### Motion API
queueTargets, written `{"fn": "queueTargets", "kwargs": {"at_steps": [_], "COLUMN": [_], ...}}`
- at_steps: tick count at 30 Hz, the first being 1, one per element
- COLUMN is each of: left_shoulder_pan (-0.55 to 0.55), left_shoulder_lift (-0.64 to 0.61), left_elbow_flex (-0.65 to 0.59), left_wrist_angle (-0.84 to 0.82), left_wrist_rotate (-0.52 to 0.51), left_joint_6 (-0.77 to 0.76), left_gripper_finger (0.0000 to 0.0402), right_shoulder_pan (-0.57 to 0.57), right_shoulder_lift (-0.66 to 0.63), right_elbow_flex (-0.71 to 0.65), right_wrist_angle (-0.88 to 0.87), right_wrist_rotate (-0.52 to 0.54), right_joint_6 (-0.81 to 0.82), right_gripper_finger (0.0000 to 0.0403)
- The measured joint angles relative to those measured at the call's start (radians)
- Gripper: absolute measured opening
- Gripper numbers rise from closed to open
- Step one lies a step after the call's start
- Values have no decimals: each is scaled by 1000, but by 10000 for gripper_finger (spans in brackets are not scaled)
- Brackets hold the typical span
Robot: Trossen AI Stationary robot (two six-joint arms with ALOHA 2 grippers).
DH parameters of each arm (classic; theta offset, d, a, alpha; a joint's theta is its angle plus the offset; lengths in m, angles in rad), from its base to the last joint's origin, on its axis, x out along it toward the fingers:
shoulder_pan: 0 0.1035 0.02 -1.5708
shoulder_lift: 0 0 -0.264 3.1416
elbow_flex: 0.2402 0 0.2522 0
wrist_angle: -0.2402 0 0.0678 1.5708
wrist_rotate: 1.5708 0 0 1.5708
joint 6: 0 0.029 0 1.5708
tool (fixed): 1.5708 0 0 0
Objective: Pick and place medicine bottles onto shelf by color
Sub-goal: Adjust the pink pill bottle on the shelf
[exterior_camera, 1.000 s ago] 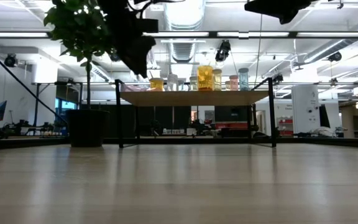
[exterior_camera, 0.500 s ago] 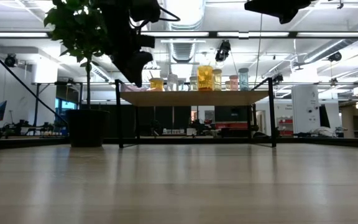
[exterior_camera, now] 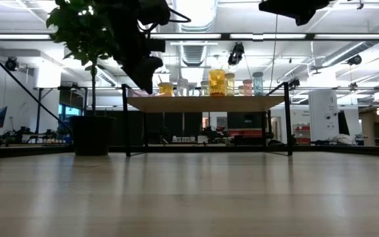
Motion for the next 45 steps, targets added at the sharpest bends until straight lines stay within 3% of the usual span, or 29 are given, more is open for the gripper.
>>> {"fn": "queueTargets", "kwargs": {"at_steps": [14,27,32,40,45], "left_shoulder_pan": [1,0,-18,-135,-294], "left_shoulder_lift": [-3,-1,-1,-21,-56], "left_elbow_flex": [-57,-53,-35,40,35], "left_wrist_angle": [52,49,49,73,301], "left_wrist_rotate": [-3,3,2,-3,-3], "left_joint_6": [0,5,10,34,60], "left_gripper_finger": [213,95,72,68,67], "right_shoulder_pan": [0,0,0,0,0], "right_shoulder_lift": [0,0,0,0,9], "right_elbow_flex": [0,0,0,-2,-21], "right_wrist_angle": [0,0,0,-7,-7], "right_wrist_rotate": [-3,-3,-3,-4,-7], "right_joint_6": [4,1,1,-11,-69], "right_gripper_finger": [238,237,237,237,237]}}
